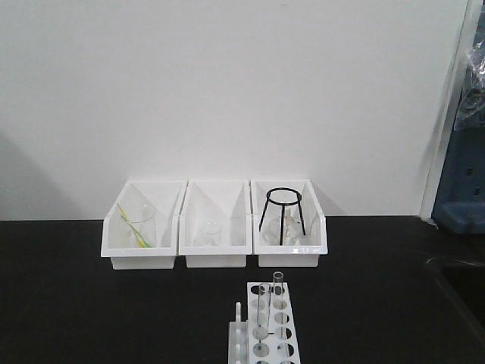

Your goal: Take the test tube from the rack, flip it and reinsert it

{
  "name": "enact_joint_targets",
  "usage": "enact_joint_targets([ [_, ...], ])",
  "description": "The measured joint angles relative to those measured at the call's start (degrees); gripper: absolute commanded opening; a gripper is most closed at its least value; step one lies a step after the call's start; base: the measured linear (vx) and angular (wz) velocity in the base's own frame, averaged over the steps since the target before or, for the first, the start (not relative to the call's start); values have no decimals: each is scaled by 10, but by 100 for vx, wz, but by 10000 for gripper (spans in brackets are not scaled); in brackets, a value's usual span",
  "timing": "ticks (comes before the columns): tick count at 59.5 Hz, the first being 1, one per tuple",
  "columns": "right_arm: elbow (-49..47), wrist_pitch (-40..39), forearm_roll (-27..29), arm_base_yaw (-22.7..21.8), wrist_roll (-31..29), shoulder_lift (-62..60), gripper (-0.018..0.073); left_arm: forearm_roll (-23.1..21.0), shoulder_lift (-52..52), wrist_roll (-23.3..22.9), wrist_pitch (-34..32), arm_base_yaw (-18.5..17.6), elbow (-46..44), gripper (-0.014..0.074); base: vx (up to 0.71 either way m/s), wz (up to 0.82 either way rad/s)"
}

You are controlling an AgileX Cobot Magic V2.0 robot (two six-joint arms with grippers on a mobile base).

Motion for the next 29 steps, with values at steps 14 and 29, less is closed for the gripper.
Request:
enact_joint_targets([
  [14, 0, 4, -1, 0, 0, 0, -11, 0, 0, 0, 0, 0, 0, -6, 0, 0],
  [29, 0, 4, -1, 0, 0, 0, -11, 0, 0, 0, 0, 0, 0, -6, 0, 0],
])
